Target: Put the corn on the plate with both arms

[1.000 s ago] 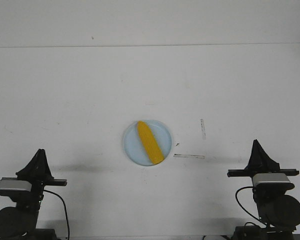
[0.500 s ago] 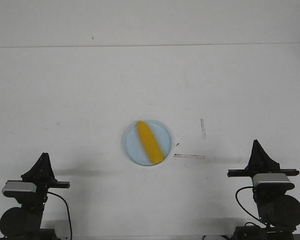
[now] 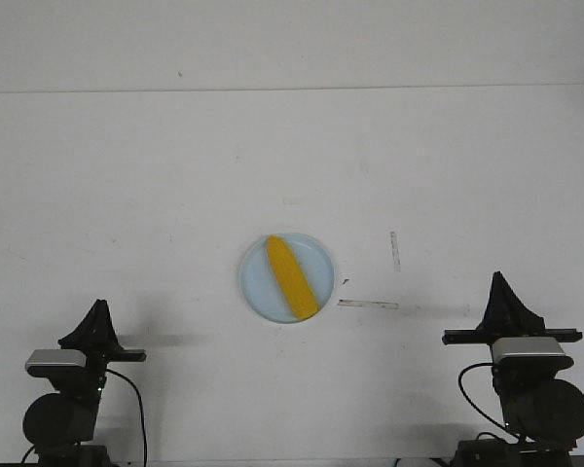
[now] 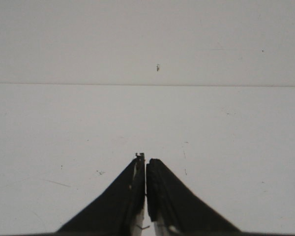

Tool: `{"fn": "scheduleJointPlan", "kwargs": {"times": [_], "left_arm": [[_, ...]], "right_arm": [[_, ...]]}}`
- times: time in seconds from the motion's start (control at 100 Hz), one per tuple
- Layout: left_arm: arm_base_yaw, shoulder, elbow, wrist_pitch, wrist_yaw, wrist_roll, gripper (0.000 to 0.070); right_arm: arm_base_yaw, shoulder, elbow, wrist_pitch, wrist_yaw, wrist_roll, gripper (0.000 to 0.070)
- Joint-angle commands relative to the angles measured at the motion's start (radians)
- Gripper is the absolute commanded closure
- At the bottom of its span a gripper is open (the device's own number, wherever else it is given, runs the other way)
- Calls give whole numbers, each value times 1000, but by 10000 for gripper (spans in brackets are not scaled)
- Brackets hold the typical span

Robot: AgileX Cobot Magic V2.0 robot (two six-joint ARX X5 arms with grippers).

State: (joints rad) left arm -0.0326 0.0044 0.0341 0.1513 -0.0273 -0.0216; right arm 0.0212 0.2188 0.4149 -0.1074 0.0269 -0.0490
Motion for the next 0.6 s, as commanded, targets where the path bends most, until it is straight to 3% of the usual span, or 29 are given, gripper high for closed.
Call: {"fn": "scheduleJointPlan", "kwargs": {"times": [0.0, 0.59], "left_arm": [[1, -1, -21, 11, -3, -10, 698], [1, -1, -21, 23, -3, -10, 699]], "right_arm": [[1, -3, 0, 9, 0, -6, 696], [1, -3, 0, 9, 0, -6, 696]]}}
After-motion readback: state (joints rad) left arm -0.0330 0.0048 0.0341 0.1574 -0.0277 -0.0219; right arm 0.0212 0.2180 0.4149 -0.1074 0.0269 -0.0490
